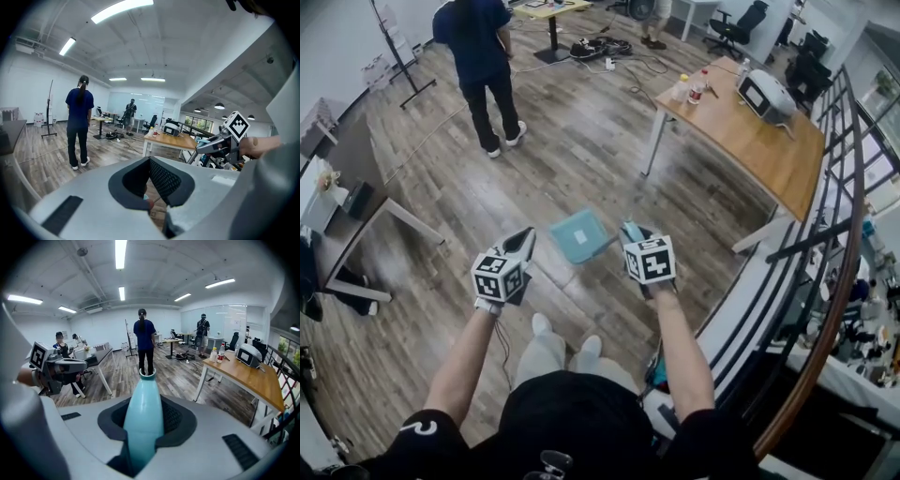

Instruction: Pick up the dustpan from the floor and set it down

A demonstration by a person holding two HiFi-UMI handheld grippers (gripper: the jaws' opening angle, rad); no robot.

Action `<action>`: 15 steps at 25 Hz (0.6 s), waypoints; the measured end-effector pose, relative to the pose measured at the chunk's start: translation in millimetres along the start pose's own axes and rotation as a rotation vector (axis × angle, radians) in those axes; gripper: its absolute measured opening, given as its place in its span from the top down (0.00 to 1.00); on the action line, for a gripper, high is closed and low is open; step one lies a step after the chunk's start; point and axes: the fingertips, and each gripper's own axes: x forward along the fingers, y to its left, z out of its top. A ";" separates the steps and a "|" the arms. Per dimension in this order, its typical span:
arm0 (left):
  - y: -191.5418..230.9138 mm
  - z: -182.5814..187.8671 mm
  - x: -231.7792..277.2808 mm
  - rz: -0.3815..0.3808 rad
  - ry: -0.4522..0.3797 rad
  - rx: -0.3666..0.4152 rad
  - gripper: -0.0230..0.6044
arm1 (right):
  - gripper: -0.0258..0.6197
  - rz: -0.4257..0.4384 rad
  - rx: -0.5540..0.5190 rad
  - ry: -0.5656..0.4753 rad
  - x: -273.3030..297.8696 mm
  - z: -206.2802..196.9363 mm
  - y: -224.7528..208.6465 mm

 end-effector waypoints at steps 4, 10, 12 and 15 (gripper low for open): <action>15.2 -23.8 7.5 -0.008 0.036 -0.022 0.97 | 0.82 -0.020 0.010 0.034 26.9 -22.2 -3.3; 32.2 -61.4 24.5 -0.024 0.099 -0.049 0.97 | 0.82 -0.055 0.021 0.078 71.6 -56.5 -9.5; 38.5 -71.0 29.8 -0.035 0.119 -0.055 0.97 | 0.82 -0.061 0.019 0.086 88.3 -66.7 -9.1; 47.1 -84.3 38.9 -0.054 0.136 -0.067 0.97 | 0.82 -0.064 0.025 0.109 112.1 -85.6 -6.6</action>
